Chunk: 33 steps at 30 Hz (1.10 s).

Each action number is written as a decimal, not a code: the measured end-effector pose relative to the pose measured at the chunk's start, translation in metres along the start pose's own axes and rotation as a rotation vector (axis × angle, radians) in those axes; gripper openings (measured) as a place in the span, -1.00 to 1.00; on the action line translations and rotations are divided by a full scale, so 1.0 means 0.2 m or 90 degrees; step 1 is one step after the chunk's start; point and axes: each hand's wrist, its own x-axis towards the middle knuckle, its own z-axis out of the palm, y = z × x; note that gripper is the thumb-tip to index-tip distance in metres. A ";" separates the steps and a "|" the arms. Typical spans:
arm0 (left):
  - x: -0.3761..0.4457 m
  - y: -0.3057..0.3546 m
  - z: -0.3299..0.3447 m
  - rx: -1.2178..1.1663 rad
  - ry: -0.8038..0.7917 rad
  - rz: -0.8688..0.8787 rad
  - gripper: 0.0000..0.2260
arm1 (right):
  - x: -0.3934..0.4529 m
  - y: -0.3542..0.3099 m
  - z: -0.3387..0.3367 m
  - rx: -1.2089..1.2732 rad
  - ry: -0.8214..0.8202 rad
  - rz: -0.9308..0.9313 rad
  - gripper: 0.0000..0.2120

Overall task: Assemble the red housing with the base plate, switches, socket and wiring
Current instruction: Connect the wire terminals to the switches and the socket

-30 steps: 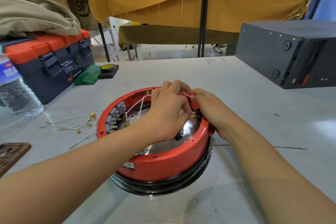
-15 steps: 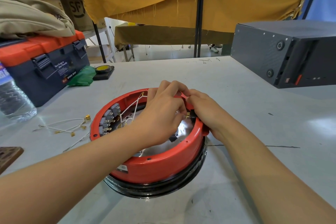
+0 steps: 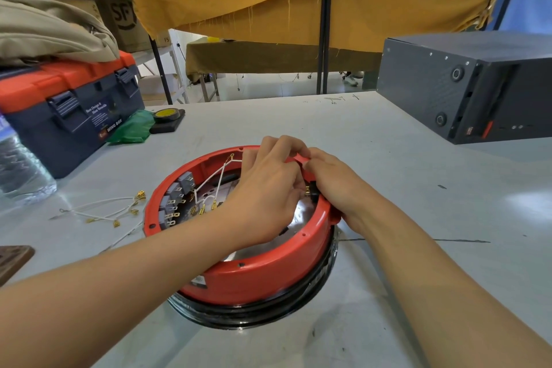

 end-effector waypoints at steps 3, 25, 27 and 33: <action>0.00 -0.01 -0.01 -0.001 0.000 -0.002 -0.91 | 0.00 0.00 -0.01 -0.018 -0.003 -0.001 -0.67; -0.20 -0.42 -0.32 -0.322 0.095 -0.323 -0.86 | -0.01 -0.04 -0.05 -0.062 0.009 0.011 -0.71; -0.26 -0.50 -0.33 -0.333 0.118 -0.375 -0.84 | 0.00 -0.04 -0.05 -0.068 0.015 0.014 -0.70; -0.41 -0.65 -0.27 -0.316 0.110 -0.438 -0.79 | 0.01 -0.03 -0.06 -0.058 0.031 0.025 -0.69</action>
